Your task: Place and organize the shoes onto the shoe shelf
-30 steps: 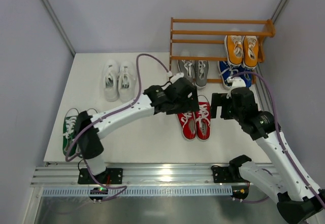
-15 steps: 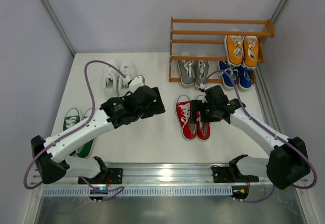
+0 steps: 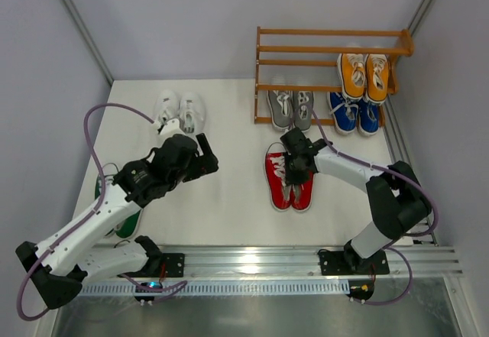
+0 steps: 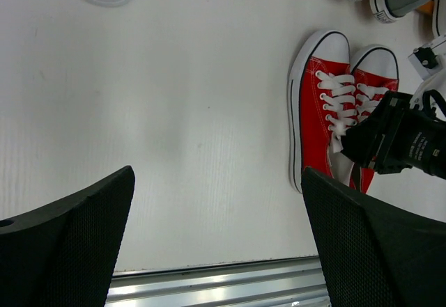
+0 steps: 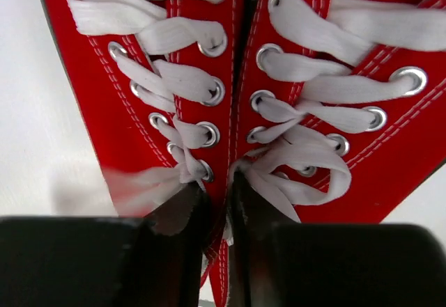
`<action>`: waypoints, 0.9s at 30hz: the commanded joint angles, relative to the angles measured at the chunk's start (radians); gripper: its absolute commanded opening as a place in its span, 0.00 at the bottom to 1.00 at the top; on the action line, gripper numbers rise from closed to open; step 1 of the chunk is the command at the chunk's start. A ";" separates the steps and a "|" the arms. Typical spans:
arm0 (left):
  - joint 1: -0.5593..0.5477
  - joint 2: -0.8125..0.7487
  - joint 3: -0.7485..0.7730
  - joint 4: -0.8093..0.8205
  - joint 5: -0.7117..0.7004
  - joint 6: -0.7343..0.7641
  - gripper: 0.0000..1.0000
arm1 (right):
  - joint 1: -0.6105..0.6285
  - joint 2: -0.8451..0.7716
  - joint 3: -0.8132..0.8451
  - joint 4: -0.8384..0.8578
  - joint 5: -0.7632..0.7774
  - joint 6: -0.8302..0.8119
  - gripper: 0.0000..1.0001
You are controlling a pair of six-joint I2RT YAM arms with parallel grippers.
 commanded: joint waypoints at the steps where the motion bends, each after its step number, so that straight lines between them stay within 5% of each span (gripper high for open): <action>1: 0.036 -0.053 -0.043 0.039 0.054 0.081 1.00 | 0.018 0.042 0.053 0.051 0.091 0.103 0.13; 2: 0.043 -0.063 -0.048 0.038 0.072 0.084 1.00 | 0.026 0.033 0.052 0.041 0.101 0.132 0.05; 11: 0.074 -0.106 -0.100 0.076 0.106 0.139 1.00 | 0.128 -0.188 0.022 -0.070 0.182 0.110 0.04; 20: 0.080 -0.076 -0.100 0.188 0.055 0.122 1.00 | 0.113 -0.231 0.484 -0.405 0.272 -0.132 0.04; 27: 0.090 0.019 -0.013 0.168 0.090 0.165 1.00 | -0.009 -0.087 0.723 -0.362 0.229 -0.249 0.04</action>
